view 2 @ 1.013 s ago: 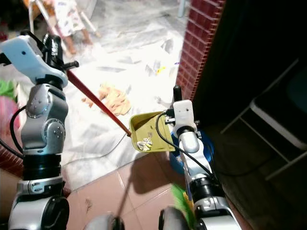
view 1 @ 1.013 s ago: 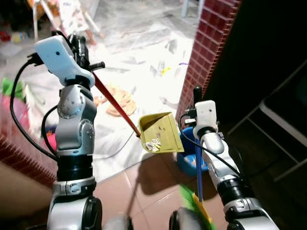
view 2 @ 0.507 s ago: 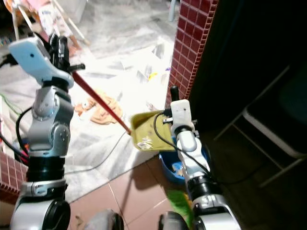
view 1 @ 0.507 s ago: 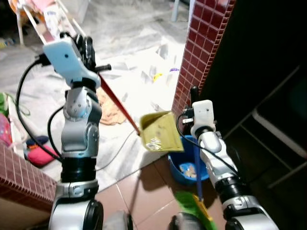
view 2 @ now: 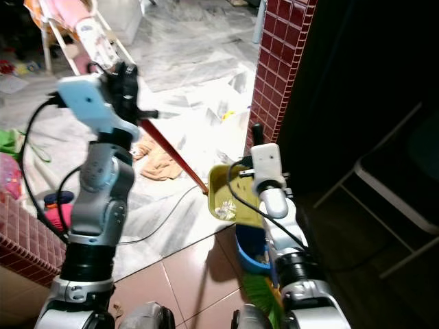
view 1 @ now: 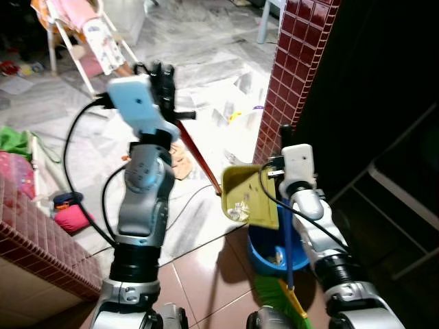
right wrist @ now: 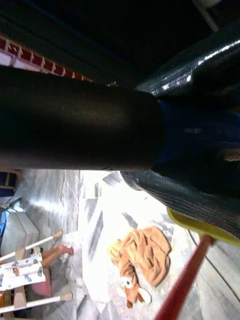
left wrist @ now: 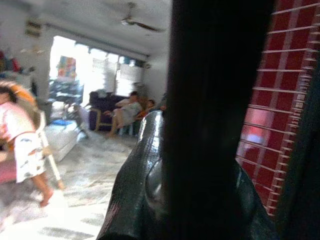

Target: Sweep floor

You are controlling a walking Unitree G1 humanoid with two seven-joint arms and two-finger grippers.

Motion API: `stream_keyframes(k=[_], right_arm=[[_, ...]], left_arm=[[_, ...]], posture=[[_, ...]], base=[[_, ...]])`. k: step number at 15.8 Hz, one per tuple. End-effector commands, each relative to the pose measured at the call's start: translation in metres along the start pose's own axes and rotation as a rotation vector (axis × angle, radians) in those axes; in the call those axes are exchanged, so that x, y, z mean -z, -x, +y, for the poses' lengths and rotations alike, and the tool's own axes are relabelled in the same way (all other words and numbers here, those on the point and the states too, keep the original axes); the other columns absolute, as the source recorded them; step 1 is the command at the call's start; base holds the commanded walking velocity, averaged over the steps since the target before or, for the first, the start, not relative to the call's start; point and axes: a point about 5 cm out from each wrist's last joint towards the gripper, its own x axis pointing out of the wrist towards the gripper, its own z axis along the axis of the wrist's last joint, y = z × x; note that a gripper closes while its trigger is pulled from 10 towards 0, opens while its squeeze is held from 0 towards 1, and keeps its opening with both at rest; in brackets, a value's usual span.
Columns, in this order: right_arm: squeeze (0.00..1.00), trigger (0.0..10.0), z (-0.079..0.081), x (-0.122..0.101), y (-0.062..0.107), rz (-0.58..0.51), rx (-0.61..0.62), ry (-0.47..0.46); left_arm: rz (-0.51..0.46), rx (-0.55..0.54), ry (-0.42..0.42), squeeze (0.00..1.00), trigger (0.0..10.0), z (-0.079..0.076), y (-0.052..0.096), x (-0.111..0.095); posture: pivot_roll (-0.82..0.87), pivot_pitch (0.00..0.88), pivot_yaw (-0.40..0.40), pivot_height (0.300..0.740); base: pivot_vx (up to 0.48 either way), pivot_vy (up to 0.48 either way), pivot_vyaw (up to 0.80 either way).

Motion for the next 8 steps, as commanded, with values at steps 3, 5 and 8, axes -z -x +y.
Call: stream_keyframes(k=[3, 5, 8], right_arm=[[0.0, 10.0, -0.026, -0.004, 0.006, -0.043, 0.054, 0.046], [0.0, 10.0, -0.039, 0.003, 0.011, -0.023, 0.093, 0.066], [0.0, 10.0, -0.041, 0.008, 0.014, -0.005, 0.104, 0.063]], left_arm=[[-0.084, 0.194, -0.02, 0.0, 10.0, -0.025, 0.005, -0.014], [-0.091, 0.351, -0.017, 0.0, 10.0, -0.044, 0.011, -0.014], [-0.094, 0.594, -0.076, 0.0, 10.0, -0.07, 0.025, -0.009]], posture=[[-0.05, 0.05, 0.028, 0.731], [-0.05, 0.05, 0.03, 0.731], [-0.05, 0.05, 0.038, 0.731]], base=[[0.0, 0.0, 0.0], [0.0, 0.0, 0.0], [0.0, 0.0, 0.0]])
